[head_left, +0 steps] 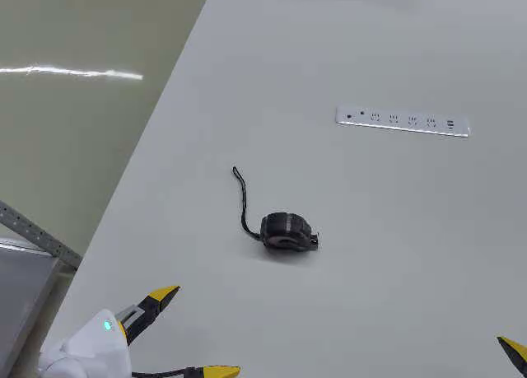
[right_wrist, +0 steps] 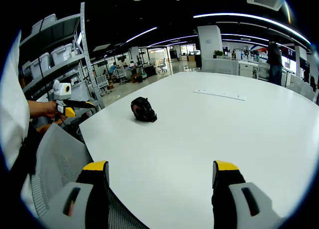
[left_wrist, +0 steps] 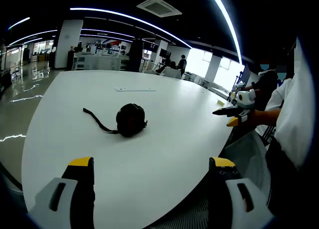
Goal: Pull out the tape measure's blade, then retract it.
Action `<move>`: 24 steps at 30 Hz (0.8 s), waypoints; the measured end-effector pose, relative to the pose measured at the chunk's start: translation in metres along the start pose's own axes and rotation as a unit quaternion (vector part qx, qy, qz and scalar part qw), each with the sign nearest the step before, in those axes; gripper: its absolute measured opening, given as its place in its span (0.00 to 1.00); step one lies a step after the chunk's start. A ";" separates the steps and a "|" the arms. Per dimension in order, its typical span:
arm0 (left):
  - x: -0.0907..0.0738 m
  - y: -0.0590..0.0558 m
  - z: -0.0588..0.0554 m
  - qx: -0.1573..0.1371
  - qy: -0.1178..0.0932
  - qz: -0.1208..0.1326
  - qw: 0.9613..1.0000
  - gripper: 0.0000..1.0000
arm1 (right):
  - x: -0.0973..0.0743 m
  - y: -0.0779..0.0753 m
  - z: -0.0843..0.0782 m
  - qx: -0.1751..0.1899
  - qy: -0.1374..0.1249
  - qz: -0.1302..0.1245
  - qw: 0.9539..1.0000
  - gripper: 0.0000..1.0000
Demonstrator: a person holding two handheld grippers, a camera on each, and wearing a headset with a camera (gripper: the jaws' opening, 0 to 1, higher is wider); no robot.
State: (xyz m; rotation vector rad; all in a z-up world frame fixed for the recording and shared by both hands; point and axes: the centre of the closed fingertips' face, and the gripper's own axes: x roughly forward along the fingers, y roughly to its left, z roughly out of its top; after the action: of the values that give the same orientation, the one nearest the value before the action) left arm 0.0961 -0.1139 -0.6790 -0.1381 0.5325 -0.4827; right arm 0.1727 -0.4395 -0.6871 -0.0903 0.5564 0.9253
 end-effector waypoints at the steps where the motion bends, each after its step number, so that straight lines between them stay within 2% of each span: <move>1: 0.000 0.001 0.001 0.002 0.001 0.001 1.000 0.94 | 0.000 -0.001 0.001 0.000 0.000 -0.001 1.000 0.87; 7: 0.001 0.003 0.002 0.004 0.001 0.002 1.000 0.94 | 0.001 0.000 0.003 -0.002 -0.001 0.005 1.000 0.87; 18: 0.005 0.005 0.006 0.007 -0.003 0.001 1.000 0.93 | -0.003 0.001 -0.003 -0.003 -0.001 -0.003 1.000 0.86; 24: 0.005 0.005 0.008 0.006 -0.005 0.001 1.000 0.93 | -0.003 0.000 0.000 -0.002 -0.007 -0.007 1.000 0.85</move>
State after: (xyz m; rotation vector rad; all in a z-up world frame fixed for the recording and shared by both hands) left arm 0.1063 -0.1125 -0.6757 -0.1290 0.5201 -0.4819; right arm 0.1711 -0.4420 -0.6860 -0.0908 0.5405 0.9126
